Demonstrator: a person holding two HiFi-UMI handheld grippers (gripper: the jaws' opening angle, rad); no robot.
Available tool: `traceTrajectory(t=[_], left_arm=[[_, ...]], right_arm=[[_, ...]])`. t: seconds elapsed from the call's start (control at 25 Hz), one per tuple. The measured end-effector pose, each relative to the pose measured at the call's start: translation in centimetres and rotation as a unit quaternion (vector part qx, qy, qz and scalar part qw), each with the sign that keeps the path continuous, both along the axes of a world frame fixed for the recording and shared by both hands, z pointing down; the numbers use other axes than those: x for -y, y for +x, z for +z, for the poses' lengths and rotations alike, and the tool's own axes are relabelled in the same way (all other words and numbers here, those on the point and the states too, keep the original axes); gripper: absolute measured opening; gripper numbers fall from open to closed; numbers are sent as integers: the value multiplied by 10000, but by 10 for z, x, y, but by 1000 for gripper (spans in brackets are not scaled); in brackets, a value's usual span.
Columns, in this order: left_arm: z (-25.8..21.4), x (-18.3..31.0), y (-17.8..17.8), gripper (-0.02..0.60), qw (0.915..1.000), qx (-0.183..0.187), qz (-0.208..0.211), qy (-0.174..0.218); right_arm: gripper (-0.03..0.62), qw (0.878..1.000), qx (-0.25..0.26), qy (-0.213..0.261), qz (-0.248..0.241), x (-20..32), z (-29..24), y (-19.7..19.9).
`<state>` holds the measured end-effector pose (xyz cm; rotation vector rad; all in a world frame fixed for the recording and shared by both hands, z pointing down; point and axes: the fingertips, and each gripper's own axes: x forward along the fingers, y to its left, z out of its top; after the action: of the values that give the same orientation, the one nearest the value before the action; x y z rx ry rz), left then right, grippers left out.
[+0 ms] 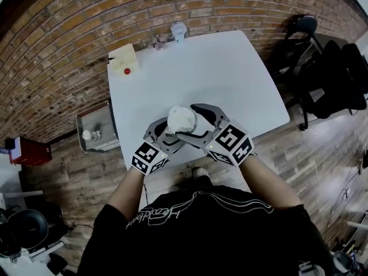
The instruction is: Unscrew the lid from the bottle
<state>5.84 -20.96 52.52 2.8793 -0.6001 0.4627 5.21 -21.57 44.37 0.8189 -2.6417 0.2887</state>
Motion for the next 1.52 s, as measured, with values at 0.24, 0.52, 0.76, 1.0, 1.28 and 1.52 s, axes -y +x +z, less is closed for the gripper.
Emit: traceTrajectory(t=[0.24, 0.52, 0.76, 1.0, 1.28, 1.52], left_arm=[[1, 1, -2, 360, 10000, 34, -7, -29], [1, 0, -3, 359, 10000, 26, 5, -37], [0, 2, -3, 359, 10000, 10, -23, -25], [1, 0, -2, 359, 9999, 80, -82, -92], [2, 1, -4, 359, 9997, 169, -171, -78], [1, -1, -4, 359, 9997, 169, -196, -41]], right_arm=[[321, 9997, -182, 109, -133, 0, 6, -4], [318, 9978, -328, 69, -568, 0, 7, -5], [318, 9876, -586, 47, -1456, 0, 9, -5], [318, 9590, -966, -12, -2666, -3, 12, -7], [318, 9049, -1529, 85, -3971, -5, 14, -9], [318, 8472, -1812, 301, -4985, -11, 15, -8]])
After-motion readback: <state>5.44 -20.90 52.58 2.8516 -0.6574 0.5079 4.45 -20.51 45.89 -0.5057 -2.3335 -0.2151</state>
